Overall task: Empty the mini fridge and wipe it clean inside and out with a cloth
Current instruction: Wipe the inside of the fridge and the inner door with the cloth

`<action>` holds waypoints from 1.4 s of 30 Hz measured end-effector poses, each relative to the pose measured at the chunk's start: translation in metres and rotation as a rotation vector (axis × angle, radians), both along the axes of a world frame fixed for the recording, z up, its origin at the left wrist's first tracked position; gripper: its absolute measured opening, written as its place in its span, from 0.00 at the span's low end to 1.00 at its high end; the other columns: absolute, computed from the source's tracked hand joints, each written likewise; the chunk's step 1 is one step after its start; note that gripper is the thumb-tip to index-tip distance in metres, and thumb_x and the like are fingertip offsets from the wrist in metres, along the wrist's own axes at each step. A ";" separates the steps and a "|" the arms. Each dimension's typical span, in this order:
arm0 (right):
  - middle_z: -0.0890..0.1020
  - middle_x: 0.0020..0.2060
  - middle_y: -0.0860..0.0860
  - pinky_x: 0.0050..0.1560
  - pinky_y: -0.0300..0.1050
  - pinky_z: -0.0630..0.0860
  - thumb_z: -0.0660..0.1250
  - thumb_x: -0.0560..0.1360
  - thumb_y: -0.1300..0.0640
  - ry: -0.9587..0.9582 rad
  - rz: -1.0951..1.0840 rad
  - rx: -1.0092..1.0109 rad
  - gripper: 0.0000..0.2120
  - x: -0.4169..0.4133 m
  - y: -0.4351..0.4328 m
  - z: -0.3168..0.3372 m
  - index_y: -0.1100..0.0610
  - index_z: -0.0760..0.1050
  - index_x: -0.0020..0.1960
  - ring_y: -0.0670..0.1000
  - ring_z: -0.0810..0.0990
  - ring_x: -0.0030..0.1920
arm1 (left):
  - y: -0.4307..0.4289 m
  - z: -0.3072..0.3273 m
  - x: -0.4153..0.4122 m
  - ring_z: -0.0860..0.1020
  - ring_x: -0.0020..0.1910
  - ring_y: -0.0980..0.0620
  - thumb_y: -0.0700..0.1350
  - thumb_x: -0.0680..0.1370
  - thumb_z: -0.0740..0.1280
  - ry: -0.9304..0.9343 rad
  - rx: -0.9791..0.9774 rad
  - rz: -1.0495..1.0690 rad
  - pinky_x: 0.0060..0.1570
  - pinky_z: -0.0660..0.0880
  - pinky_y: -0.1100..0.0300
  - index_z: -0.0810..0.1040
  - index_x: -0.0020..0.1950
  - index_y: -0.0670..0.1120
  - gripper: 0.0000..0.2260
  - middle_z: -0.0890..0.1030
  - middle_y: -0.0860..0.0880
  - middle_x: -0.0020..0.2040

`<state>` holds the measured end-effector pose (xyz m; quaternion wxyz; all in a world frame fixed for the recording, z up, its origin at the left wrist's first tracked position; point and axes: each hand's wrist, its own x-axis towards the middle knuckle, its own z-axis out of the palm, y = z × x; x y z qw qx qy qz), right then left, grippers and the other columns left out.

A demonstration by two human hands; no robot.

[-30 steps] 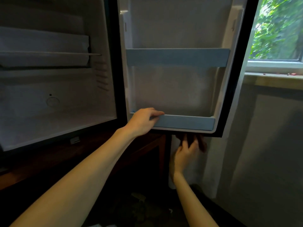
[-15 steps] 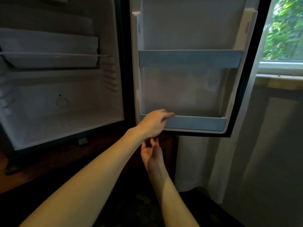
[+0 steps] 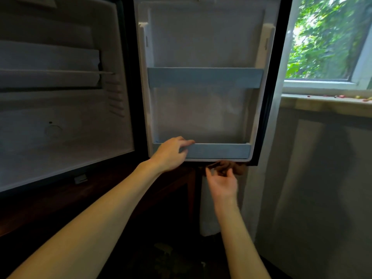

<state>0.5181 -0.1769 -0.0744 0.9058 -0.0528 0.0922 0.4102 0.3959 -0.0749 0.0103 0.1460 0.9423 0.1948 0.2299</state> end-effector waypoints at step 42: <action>0.68 0.69 0.56 0.67 0.68 0.66 0.69 0.72 0.69 -1.798 -1.253 -1.294 0.28 0.056 -0.031 -0.012 0.58 0.70 0.70 0.59 0.61 0.71 | 0.022 0.012 -0.032 0.66 0.71 0.49 0.29 0.74 0.57 0.060 -0.056 0.109 0.70 0.63 0.59 0.68 0.74 0.50 0.30 0.69 0.49 0.72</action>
